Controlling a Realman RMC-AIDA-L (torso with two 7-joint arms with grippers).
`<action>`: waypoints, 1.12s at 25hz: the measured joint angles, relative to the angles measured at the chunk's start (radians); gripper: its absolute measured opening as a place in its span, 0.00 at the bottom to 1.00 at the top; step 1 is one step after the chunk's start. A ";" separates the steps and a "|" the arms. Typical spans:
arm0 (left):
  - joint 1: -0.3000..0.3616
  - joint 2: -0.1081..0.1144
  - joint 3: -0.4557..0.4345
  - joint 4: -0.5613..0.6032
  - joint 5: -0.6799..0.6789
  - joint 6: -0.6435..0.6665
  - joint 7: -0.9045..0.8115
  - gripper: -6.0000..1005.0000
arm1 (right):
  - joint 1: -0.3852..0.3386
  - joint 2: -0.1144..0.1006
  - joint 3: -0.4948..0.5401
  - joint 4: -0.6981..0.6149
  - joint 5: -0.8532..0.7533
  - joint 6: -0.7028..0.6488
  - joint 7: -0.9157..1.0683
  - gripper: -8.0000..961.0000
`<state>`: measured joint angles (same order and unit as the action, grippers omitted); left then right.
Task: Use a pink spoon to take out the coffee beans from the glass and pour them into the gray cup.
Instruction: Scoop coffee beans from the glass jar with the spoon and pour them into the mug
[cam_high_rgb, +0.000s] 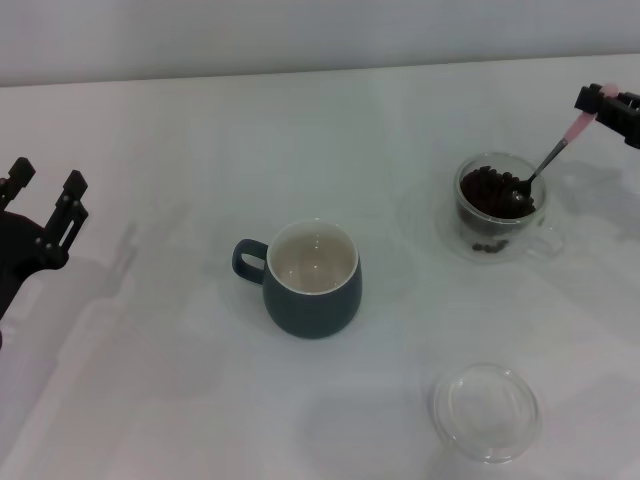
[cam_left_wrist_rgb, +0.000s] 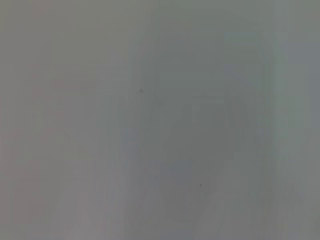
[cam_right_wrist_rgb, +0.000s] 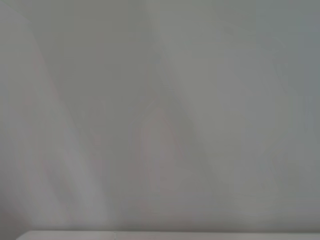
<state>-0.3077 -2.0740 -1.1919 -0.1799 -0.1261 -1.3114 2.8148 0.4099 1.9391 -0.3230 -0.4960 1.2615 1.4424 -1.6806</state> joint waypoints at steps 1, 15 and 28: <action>-0.003 0.000 0.000 0.002 0.000 0.000 0.000 0.59 | -0.001 0.002 -0.004 0.001 0.000 -0.003 0.010 0.17; -0.005 0.000 -0.011 0.003 -0.001 0.000 0.006 0.59 | -0.003 0.016 -0.005 0.032 0.002 -0.116 0.284 0.17; 0.001 -0.002 -0.011 0.004 -0.001 0.000 0.006 0.59 | -0.008 0.021 0.040 0.057 0.063 -0.137 0.367 0.17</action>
<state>-0.3068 -2.0755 -1.2027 -0.1763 -0.1274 -1.3116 2.8210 0.4021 1.9604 -0.2827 -0.4388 1.3243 1.3049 -1.3134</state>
